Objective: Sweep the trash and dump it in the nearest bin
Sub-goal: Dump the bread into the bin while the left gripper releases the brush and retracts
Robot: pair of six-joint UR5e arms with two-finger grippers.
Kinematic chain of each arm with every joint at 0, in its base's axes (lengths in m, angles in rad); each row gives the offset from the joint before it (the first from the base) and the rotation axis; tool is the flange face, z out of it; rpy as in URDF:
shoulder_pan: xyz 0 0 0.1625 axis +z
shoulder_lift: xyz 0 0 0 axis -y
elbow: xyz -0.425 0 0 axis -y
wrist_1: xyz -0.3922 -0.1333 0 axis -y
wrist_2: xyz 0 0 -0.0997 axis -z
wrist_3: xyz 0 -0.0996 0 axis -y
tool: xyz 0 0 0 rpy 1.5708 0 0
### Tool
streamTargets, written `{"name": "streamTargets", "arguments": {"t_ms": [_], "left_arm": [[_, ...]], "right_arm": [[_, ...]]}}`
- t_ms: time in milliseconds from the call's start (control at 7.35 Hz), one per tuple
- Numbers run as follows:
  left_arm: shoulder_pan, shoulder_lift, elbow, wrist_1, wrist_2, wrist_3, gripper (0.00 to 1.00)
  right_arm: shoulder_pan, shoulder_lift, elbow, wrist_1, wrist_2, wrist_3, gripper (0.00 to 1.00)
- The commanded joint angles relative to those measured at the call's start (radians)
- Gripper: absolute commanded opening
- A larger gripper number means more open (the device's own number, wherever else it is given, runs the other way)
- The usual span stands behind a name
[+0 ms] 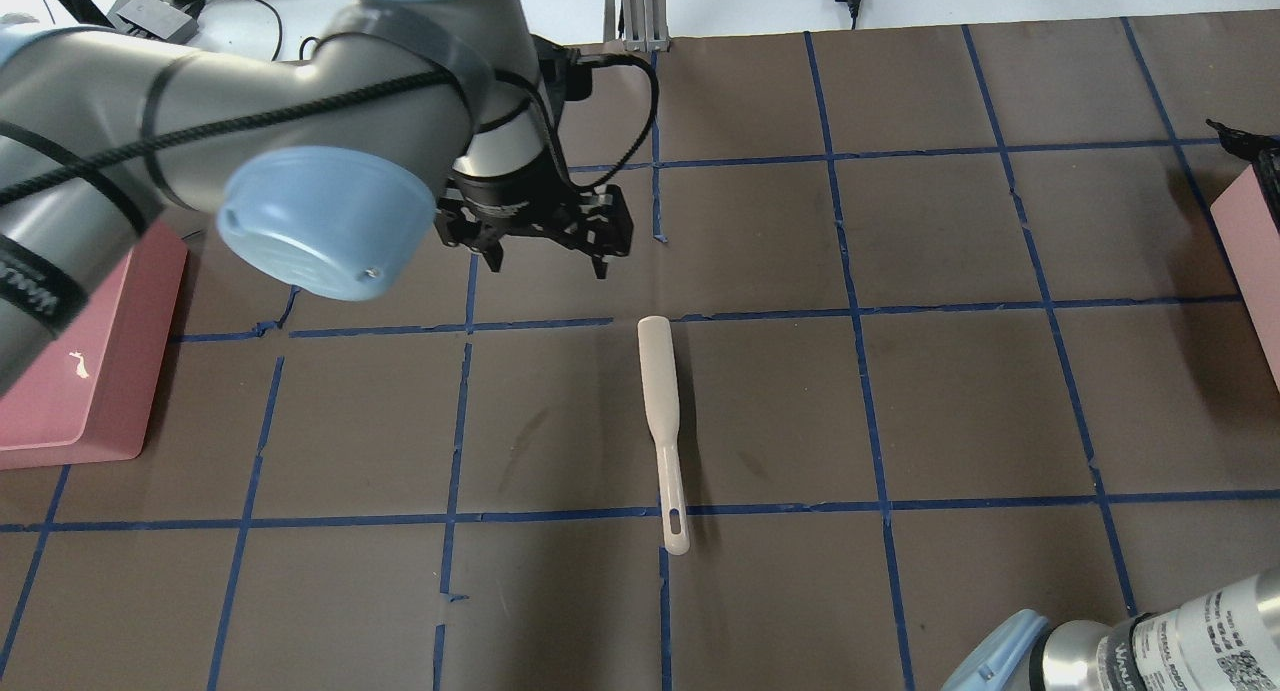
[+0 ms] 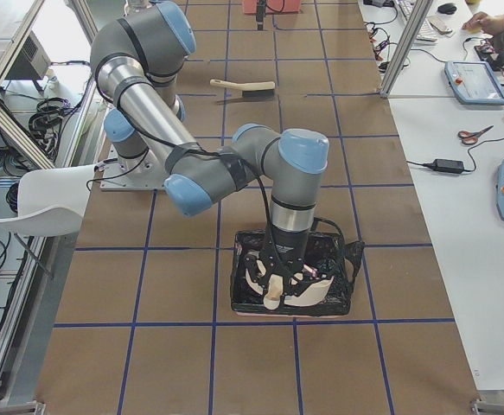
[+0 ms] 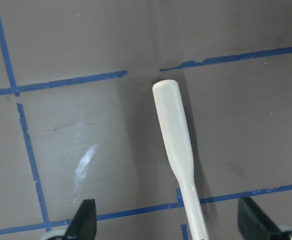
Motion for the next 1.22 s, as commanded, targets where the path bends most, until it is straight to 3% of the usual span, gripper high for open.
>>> {"name": "streamTargets", "arguments": {"t_ms": [0,272,1088], "left_arm": [[0.194,0.060,0.023,-0.041,-0.003,0.149,1.00],[0.179,0.115,0.029,-0.097,-0.005,0.129,1.00],[0.190,0.152,0.026,-0.174,0.018,0.141,1.00]], "right_arm": [[0.000,-0.068,0.005,0.057,0.056,0.059,0.05],[0.011,-0.121,0.015,0.167,0.221,0.186,0.05],[0.325,-0.184,0.230,0.209,0.297,0.696,0.05]]}}
